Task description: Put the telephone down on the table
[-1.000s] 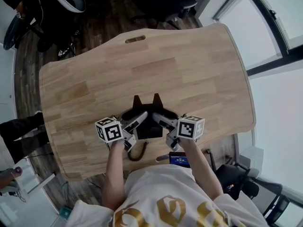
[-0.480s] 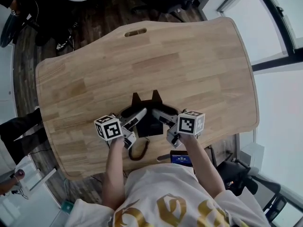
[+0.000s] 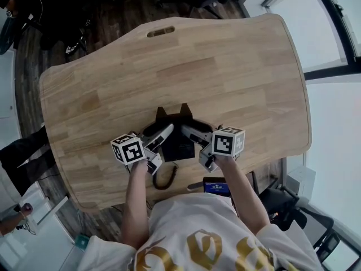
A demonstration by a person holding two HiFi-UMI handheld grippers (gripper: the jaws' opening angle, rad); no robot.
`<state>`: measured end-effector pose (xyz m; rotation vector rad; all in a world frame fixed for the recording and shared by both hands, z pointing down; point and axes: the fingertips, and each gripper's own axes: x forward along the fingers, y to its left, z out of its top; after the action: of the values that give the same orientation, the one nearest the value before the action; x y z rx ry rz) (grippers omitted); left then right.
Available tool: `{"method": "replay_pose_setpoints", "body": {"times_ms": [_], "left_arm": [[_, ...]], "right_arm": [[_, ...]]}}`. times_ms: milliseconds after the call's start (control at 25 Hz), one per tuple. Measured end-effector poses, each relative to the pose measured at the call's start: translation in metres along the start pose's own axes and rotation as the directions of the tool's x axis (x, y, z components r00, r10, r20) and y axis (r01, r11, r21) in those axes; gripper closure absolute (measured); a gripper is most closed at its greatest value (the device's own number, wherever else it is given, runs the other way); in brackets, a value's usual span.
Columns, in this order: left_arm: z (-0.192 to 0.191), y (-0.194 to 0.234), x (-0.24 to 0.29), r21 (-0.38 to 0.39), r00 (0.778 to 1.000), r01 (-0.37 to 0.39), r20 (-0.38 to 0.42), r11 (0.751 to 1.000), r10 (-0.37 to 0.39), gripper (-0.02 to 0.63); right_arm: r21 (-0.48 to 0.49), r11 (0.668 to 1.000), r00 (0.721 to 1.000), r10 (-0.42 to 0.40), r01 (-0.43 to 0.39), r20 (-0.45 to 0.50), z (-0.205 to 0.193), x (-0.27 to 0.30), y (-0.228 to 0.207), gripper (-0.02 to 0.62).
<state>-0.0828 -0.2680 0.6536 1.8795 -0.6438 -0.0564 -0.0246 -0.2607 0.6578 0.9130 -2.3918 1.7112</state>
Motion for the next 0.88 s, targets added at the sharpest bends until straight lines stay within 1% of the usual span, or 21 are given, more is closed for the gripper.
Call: {"method": "replay_pose_setpoints", "body": {"times_ms": [280, 520, 640, 760, 880], "left_arm": [[-0.001, 0.007, 0.002, -0.005, 1.0, -0.011, -0.006, 1.0, 0.011, 0.382], [-0.001, 0.006, 0.003, -0.012, 1.0, -0.001, -0.006, 1.0, 0.001, 0.382], [0.0, 0.01, 0.003, -0.033, 1.0, -0.004, 0.01, 0.999, 0.004, 0.382], [-0.001, 0.015, 0.002, -0.044, 0.999, -0.031, 0.025, 0.999, 0.033, 0.343], [-0.001, 0.017, 0.001, -0.036, 0.998, -0.063, 0.026, 0.997, 0.064, 0.331]], "right_arm": [[-0.002, 1.0, 1.0, 0.001, -0.001, -0.009, -0.001, 0.003, -0.005, 0.388], [-0.012, 0.999, 0.999, 0.038, -0.038, -0.018, 0.0, 0.004, -0.005, 0.388], [-0.058, 0.997, 0.999, 0.039, -0.041, -0.023, 0.001, 0.006, -0.004, 0.388], [-0.099, 0.994, 0.999, 0.032, -0.034, -0.022, 0.002, 0.007, -0.004, 0.388], [-0.138, 0.99, 1.0, 0.01, -0.011, -0.009, 0.003, 0.006, -0.002, 0.393]]}}
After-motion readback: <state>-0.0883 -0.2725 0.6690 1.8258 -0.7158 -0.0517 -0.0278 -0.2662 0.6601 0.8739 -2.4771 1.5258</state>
